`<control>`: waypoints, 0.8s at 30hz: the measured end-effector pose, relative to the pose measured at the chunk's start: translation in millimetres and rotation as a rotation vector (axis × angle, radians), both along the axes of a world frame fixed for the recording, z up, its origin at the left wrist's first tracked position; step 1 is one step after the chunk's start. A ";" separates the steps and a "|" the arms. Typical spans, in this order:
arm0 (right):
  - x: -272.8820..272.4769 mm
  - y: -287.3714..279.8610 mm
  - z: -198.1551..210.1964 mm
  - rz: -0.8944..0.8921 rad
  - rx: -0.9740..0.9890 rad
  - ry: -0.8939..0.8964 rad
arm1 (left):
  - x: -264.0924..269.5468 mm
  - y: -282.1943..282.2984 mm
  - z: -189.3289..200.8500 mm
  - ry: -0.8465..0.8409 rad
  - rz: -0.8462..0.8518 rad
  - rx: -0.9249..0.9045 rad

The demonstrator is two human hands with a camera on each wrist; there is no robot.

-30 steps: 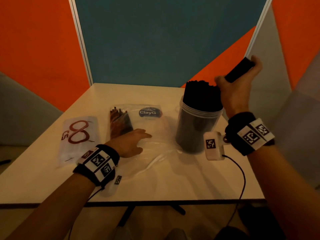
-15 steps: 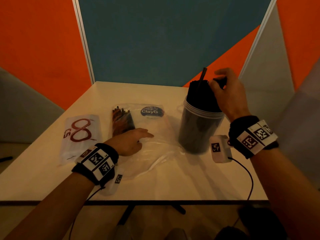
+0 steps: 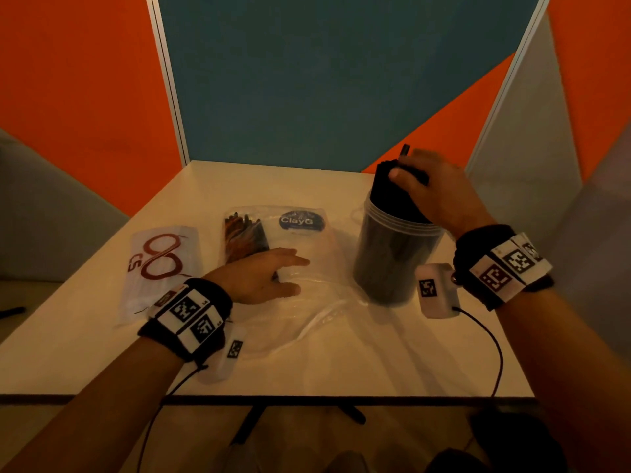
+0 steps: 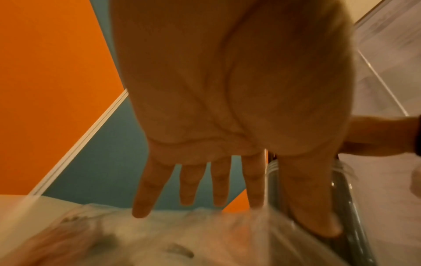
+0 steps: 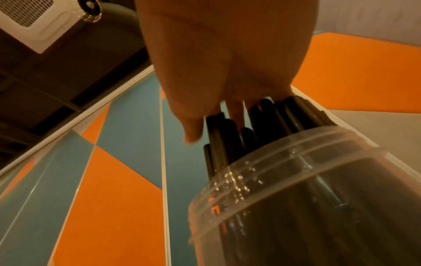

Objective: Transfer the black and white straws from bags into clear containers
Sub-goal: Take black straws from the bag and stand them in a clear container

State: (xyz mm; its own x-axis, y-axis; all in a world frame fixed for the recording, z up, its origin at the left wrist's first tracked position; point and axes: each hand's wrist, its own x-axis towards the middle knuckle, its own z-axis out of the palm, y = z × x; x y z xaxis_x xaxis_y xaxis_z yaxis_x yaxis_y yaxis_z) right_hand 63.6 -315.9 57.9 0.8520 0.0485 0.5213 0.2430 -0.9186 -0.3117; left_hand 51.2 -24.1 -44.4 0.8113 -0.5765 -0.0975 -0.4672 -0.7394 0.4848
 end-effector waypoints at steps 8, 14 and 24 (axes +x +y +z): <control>-7.2 -35.9 -22.2 0.059 0.896 0.165 | 12.9 -69.6 86.0 -0.148 0.004 -0.251; -3.9 -54.3 -32.3 0.268 0.915 0.288 | 30.8 -122.1 102.5 -0.065 -0.038 -0.462; -8.8 -48.8 -64.8 0.431 0.863 0.279 | 44.8 -131.2 85.5 -0.108 0.078 -0.715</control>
